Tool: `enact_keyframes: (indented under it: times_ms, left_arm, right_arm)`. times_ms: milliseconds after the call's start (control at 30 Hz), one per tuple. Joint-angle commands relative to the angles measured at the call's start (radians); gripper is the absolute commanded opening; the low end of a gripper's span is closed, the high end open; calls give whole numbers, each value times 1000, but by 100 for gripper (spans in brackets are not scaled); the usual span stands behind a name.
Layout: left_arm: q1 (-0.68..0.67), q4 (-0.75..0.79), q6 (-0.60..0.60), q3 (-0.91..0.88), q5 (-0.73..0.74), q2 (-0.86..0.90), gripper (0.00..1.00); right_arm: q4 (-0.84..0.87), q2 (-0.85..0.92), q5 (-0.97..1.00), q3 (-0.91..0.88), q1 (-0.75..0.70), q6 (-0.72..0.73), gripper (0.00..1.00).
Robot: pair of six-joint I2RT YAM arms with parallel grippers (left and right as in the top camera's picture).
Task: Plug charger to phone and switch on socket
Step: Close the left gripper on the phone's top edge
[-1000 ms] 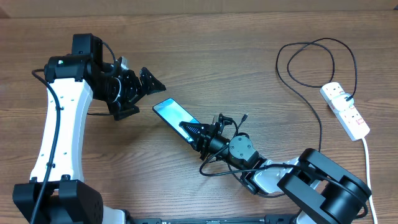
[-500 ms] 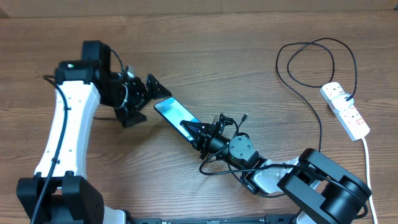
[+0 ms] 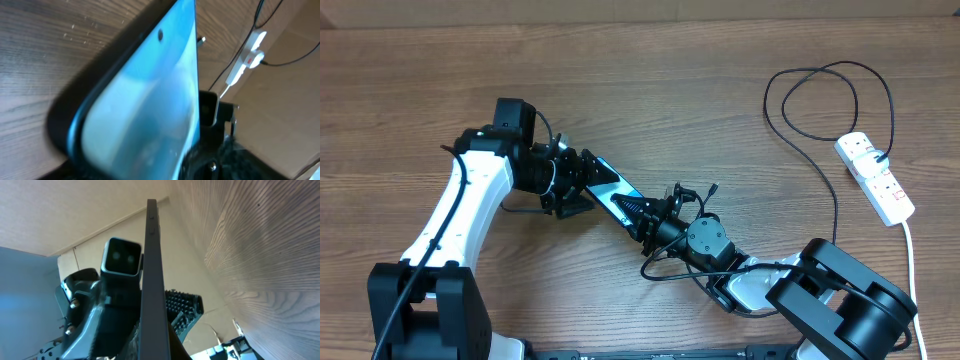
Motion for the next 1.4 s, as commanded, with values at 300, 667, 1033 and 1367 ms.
enact_keyframes:
  times_ms: [300,667,1033,1367]
  left_arm:
    - [-34,90,-121,-16,-106,-8,34]
    - [-67,159,-167,-16,-106,-8,4]
    - [-63,199,-301,-16,-101,-8,4]
    - [-63,309,-364,-16,-95,-8,4]
  right_arm:
    - [22,1,-25,15,5,4,4]
    - [22,1,-35,15,5,4,4]
    - [21,1,-34,15,5,4,10]
    - [21,1,-34,15,5,4,20]
